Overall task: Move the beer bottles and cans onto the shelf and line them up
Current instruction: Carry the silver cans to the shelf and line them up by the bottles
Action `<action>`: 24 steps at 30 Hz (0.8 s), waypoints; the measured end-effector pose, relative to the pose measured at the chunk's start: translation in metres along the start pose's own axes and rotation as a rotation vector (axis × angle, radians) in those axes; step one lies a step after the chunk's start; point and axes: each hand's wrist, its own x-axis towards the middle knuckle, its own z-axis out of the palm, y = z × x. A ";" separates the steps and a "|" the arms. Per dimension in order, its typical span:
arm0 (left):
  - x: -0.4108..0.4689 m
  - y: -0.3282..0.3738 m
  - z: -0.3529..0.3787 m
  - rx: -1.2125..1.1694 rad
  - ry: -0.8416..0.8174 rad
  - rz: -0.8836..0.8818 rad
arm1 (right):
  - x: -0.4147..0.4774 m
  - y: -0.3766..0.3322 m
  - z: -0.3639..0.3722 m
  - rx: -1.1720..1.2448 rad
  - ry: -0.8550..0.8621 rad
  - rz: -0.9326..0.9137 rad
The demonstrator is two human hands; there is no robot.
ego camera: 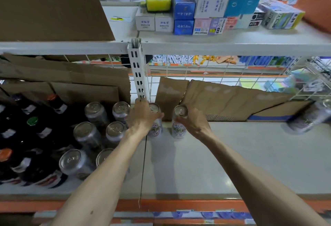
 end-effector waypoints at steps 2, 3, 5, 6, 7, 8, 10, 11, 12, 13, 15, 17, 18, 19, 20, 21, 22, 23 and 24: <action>0.001 0.002 0.003 0.014 0.015 -0.003 | 0.003 0.004 0.000 0.008 0.017 0.015; 0.000 0.004 0.004 0.020 0.018 -0.004 | 0.005 0.006 0.000 0.006 0.029 0.026; 0.000 0.008 0.006 0.038 0.023 -0.011 | 0.008 0.008 0.000 -0.006 0.042 0.035; 0.000 0.008 0.006 0.043 0.024 -0.012 | 0.009 0.009 0.000 -0.008 0.046 0.032; 0.001 0.008 0.007 0.039 0.026 -0.010 | 0.010 0.010 0.000 -0.008 0.050 0.032; 0.001 0.008 0.007 0.026 0.026 -0.008 | 0.011 0.010 -0.001 -0.009 0.050 0.033; 0.001 0.006 0.008 0.003 0.034 -0.006 | 0.012 0.012 -0.001 -0.013 0.031 0.044; 0.000 0.006 0.008 -0.006 0.044 -0.004 | 0.013 0.013 -0.001 -0.016 0.018 0.049; 0.000 0.005 0.009 -0.015 0.056 -0.002 | 0.013 0.014 -0.001 -0.019 0.008 0.051; 0.000 0.005 0.009 -0.019 0.065 -0.002 | 0.014 0.014 -0.001 -0.020 0.002 0.050; 0.001 0.005 0.010 0.005 0.059 -0.003 | 0.016 0.015 -0.002 -0.013 -0.015 0.053; 0.003 0.004 0.009 0.028 0.024 -0.003 | 0.017 0.015 -0.002 -0.005 -0.027 0.059; 0.006 0.002 0.007 0.013 -0.002 -0.001 | 0.016 0.015 -0.002 -0.001 -0.026 0.065; 0.007 0.000 0.006 -0.017 -0.033 0.005 | 0.015 0.015 -0.001 0.008 -0.021 0.071; 0.009 -0.002 0.004 -0.049 -0.063 0.015 | 0.014 0.016 0.000 0.017 -0.013 0.072; 0.011 -0.006 0.002 -0.069 -0.085 0.027 | 0.014 0.016 0.001 0.025 -0.005 0.071; 0.012 -0.008 0.000 -0.075 -0.103 0.037 | 0.013 0.016 0.002 0.027 0.003 0.073; 0.013 -0.010 -0.001 -0.075 -0.116 0.043 | 0.013 0.016 0.003 0.028 0.008 0.076; 0.013 -0.011 -0.002 -0.071 -0.122 0.047 | 0.013 0.015 0.003 0.029 0.012 0.079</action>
